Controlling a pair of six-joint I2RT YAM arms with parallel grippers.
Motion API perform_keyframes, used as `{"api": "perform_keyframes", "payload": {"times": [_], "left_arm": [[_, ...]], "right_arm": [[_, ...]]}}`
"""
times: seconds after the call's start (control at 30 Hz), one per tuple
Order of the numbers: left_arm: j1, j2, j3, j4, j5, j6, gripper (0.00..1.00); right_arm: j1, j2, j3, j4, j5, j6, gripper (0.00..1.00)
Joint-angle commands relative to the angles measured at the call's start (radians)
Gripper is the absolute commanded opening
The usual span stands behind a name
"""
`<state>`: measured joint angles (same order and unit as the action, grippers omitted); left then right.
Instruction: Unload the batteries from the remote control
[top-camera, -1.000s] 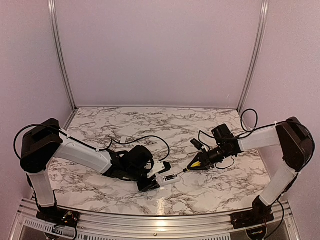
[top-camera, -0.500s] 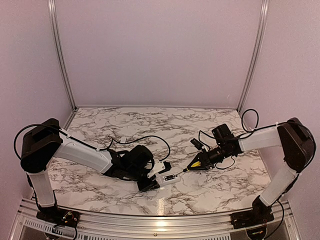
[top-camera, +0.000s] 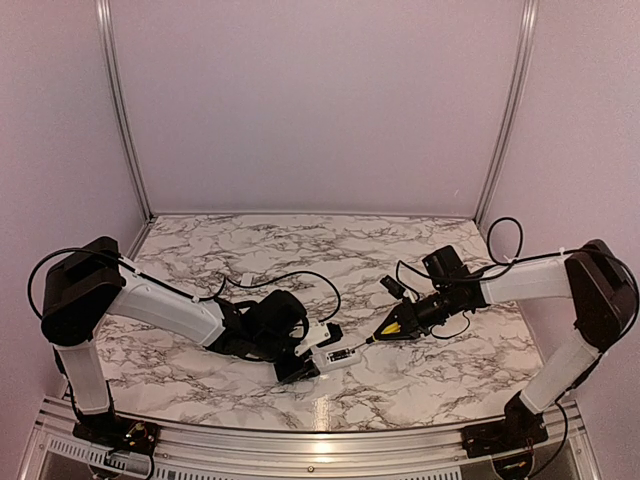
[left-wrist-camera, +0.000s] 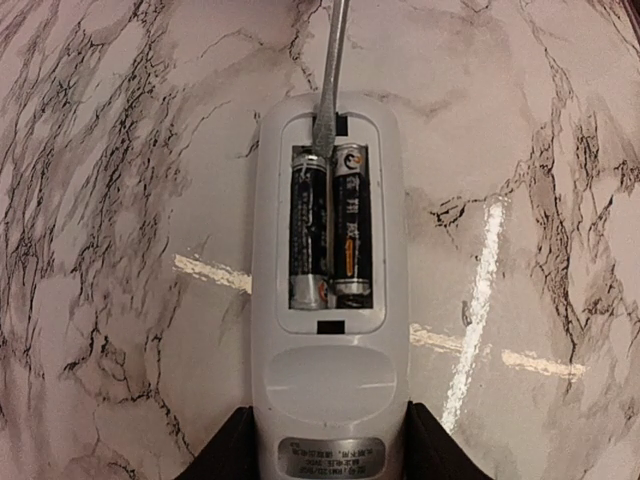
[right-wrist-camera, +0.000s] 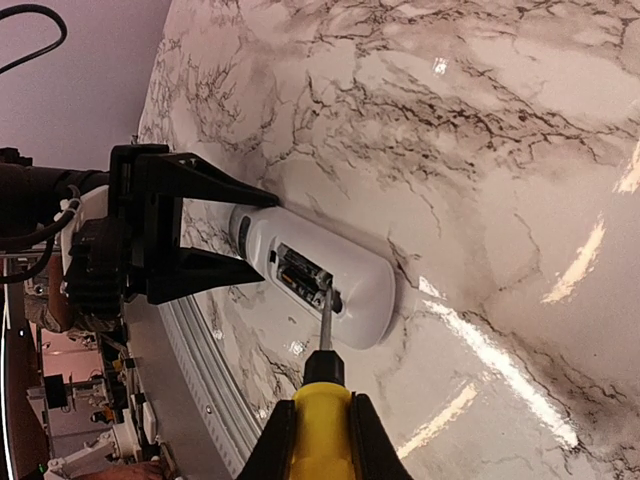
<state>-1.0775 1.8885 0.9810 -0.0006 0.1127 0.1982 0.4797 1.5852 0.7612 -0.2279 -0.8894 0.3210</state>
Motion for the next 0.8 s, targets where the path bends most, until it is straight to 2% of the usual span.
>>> {"api": "perform_keyframes", "payload": {"times": [0.0, 0.37, 0.77], "left_arm": [[-0.006, 0.107, -0.005, 0.016, 0.001, 0.024, 0.27], [-0.007, 0.112, -0.003, 0.002, 0.004, 0.026, 0.26], [-0.009, 0.116, 0.001, 0.003, 0.002, 0.019, 0.26]], "right_arm": [[0.091, -0.036, 0.018, 0.045, -0.198, 0.018, 0.0], [0.085, -0.075, 0.029, 0.123, -0.243, 0.089, 0.0], [0.085, -0.078, 0.051, 0.04, -0.241, 0.041, 0.0]]}}
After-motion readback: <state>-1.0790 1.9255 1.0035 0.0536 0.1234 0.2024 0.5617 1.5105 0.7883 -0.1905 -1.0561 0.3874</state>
